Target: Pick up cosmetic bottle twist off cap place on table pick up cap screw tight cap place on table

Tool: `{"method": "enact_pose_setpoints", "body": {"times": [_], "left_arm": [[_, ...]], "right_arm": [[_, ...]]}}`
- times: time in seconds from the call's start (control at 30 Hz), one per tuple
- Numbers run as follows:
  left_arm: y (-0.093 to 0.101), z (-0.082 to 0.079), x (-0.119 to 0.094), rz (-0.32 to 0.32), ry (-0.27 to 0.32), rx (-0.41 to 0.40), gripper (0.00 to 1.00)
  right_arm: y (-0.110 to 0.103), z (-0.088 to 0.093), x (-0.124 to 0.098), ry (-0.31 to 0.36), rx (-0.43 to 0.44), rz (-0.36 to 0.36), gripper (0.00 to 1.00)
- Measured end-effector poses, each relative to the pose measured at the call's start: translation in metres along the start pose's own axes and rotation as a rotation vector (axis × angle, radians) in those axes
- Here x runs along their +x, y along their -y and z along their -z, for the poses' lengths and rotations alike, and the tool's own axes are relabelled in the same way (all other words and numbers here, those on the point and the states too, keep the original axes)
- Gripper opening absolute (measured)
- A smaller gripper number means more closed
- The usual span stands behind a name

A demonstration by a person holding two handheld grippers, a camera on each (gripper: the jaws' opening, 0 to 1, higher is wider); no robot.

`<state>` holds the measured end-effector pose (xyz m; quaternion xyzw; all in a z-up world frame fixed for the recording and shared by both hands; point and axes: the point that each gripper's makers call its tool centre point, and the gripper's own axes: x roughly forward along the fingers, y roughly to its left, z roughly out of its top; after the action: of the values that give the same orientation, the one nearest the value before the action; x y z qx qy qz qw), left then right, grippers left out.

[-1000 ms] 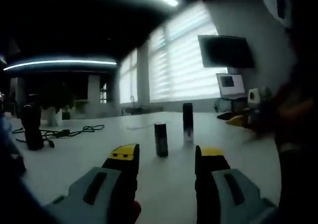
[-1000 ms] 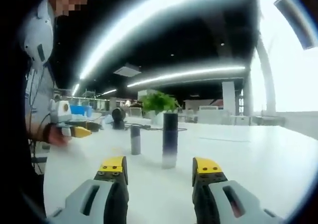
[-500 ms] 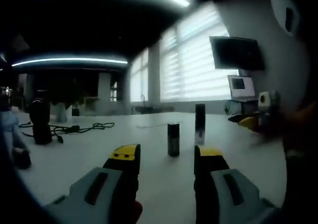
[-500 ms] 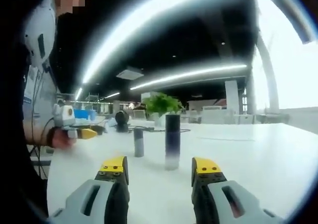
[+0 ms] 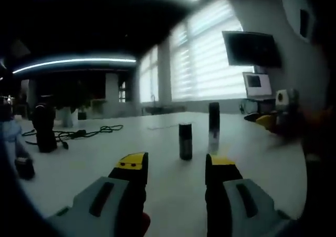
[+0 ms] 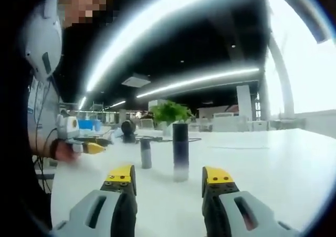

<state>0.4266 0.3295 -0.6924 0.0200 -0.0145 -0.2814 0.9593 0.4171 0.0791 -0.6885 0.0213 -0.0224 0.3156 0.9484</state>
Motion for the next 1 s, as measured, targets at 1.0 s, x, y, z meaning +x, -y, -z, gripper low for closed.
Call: {"method": "enact_pose_setpoints", "body": {"times": [1.0], "left_arm": [[0.021,-0.001,0.050,-0.100,-0.059,-0.127,0.35]], "right_arm": [[0.000,-0.003,-0.002,0.016,-0.005,0.006,0.43]]}}
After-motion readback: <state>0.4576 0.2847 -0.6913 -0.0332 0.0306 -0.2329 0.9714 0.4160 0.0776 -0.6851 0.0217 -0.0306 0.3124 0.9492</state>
